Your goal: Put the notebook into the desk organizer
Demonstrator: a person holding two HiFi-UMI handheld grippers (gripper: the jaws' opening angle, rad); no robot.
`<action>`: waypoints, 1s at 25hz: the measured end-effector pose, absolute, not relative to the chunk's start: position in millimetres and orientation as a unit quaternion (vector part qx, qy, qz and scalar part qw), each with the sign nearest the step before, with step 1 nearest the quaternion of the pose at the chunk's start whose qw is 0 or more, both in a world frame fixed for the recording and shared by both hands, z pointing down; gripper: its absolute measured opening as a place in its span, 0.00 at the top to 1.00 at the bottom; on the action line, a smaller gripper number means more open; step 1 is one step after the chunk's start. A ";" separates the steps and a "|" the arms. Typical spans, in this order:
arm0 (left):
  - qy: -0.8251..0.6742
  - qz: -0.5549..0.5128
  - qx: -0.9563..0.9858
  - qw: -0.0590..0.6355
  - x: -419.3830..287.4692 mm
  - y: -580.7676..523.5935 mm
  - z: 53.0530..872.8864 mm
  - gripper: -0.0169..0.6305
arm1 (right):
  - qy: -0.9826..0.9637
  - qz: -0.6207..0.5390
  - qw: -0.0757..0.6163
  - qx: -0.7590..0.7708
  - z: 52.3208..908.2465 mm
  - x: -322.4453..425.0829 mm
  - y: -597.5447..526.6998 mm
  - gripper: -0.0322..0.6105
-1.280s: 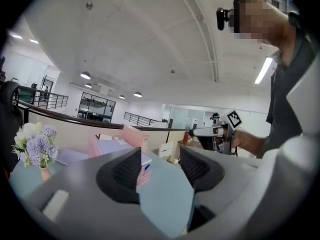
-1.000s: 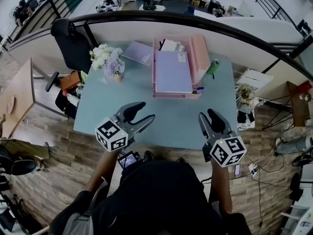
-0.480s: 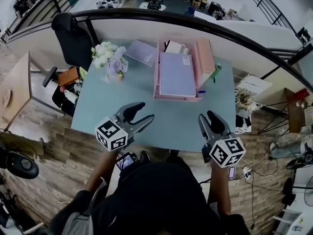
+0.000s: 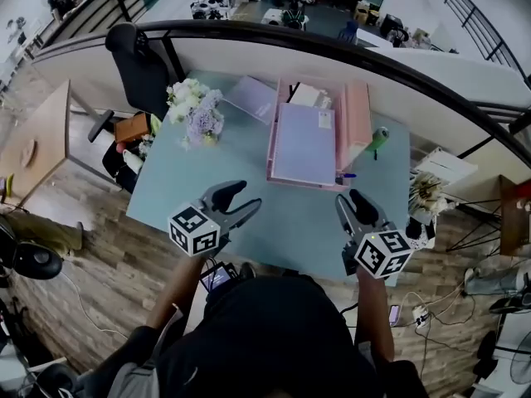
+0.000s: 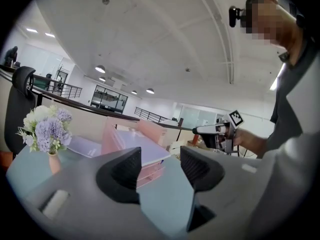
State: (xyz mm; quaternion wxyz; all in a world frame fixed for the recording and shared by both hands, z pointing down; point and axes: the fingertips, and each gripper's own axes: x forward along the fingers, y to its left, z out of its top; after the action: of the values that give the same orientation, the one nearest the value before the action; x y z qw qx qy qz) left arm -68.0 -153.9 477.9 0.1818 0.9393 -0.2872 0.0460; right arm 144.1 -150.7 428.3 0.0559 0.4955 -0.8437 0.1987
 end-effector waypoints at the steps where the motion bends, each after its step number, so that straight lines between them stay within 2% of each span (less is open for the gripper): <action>1: -0.292 0.047 0.937 0.185 -65.7 -157.2 480.0 0.57 | -0.845 0.203 0.057 0.491 431.1 146.2 -155.4 0.72; 18: -0.331 0.024 0.898 0.288 -34.6 -197.3 534.6 0.56 | -0.835 0.288 0.080 0.462 503.2 171.8 -204.2 0.72; 25: -0.337 -0.004 0.882 0.329 -24.6 -213.1 550.0 0.51 | -0.825 0.342 0.069 0.444 533.2 172.1 -216.5 0.66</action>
State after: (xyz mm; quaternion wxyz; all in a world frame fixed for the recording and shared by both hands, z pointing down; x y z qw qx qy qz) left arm -24.6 -213.1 550.0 0.3289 0.8823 -0.3366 -0.0037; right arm 172.1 -216.5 533.2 0.0687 0.4439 -0.8253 0.3423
